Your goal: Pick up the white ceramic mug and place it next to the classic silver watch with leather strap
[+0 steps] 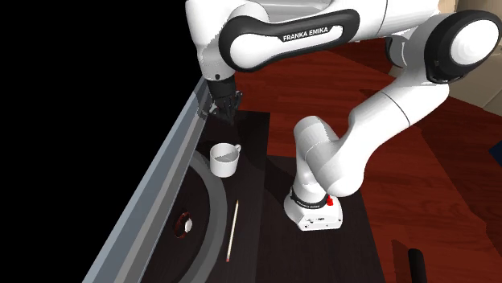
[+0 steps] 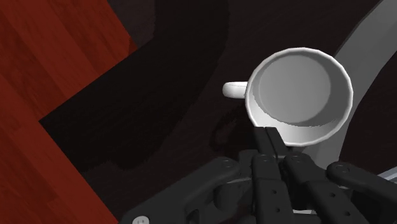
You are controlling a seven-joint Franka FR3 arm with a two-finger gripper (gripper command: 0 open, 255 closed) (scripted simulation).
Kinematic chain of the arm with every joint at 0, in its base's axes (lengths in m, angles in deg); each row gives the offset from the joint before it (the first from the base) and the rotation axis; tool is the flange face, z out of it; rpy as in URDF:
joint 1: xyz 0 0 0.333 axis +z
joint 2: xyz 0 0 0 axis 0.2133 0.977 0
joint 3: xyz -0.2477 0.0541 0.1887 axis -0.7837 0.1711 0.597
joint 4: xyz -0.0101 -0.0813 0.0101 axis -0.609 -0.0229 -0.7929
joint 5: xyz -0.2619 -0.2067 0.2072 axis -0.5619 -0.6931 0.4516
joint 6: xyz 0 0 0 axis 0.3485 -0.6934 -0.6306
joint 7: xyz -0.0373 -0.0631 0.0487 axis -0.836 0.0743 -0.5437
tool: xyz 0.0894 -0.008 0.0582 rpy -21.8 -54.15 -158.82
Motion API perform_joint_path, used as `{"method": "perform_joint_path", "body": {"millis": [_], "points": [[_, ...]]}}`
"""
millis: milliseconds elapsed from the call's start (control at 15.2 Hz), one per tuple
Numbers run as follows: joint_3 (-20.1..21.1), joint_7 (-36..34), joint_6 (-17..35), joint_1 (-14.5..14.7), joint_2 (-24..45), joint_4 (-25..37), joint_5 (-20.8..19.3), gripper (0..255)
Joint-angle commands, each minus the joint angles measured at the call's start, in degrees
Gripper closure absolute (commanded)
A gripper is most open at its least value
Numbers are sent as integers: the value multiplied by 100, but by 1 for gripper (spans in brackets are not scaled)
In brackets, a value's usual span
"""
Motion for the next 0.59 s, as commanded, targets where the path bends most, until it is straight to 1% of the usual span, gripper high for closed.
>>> {"method": "perform_joint_path", "body": {"millis": [0,66,132,330,528], "points": [[0,0,0,0,0,0,0,255],[0,0,0,0,0,0,0,255],[0,0,0,0,0,0,0,0],[-27,-328,859,-7,-214,-668,-8,0],[-80,-653,1803,17,-288,-1273,-57,0]]}}
